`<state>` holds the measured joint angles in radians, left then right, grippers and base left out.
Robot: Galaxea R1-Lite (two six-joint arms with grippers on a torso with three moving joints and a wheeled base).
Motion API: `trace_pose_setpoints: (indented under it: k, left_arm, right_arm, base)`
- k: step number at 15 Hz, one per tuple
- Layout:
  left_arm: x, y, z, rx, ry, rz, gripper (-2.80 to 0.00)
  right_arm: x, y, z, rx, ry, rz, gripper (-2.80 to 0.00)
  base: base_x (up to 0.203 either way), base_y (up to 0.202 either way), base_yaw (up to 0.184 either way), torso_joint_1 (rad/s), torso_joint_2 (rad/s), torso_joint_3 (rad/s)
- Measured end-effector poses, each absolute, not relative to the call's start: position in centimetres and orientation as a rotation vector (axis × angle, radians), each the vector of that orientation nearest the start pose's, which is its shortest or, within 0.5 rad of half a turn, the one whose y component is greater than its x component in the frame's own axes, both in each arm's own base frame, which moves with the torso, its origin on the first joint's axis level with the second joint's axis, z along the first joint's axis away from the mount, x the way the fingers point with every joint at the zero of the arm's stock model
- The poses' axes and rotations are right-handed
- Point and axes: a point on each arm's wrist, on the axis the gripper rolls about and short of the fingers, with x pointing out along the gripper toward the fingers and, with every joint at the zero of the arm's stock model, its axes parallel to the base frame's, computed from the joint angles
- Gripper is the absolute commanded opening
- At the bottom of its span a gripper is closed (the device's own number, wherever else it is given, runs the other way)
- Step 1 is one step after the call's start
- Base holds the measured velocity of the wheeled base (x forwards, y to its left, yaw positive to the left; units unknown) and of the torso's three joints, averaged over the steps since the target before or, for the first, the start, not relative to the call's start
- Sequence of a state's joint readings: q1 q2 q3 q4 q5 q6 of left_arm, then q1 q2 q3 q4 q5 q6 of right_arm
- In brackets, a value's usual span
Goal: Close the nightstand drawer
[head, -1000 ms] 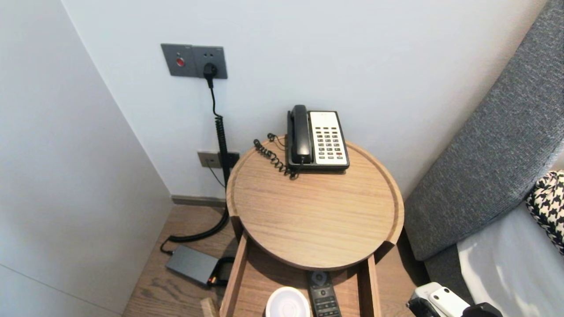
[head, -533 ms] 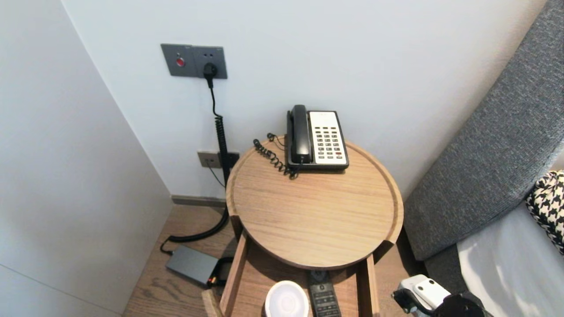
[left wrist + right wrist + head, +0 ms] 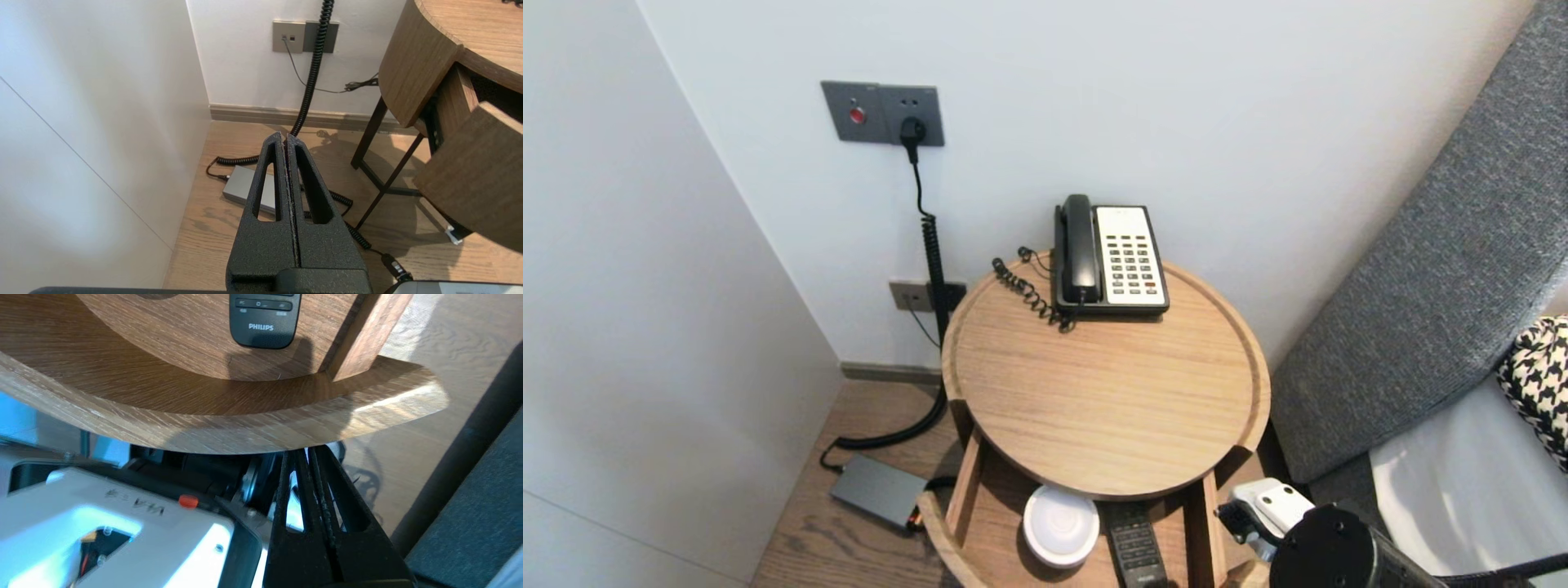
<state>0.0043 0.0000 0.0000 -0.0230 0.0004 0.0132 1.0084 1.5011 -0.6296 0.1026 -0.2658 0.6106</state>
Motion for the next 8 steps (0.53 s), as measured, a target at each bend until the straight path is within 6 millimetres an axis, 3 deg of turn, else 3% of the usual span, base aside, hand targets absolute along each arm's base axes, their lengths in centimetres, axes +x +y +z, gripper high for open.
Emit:
trace_pose_setpoints:
  k: [8]
  left_arm:
    - [-2.3, 0.0, 7.8, 0.013, -0.023, 0.005, -2.80]
  right_arm:
    - [15.0, 18.8, 13.2, -0.055, 0.932, 0.359, -2.80]
  base:
    - [0.000, 0.000, 0.000, 0.000, 0.00, 0.000]
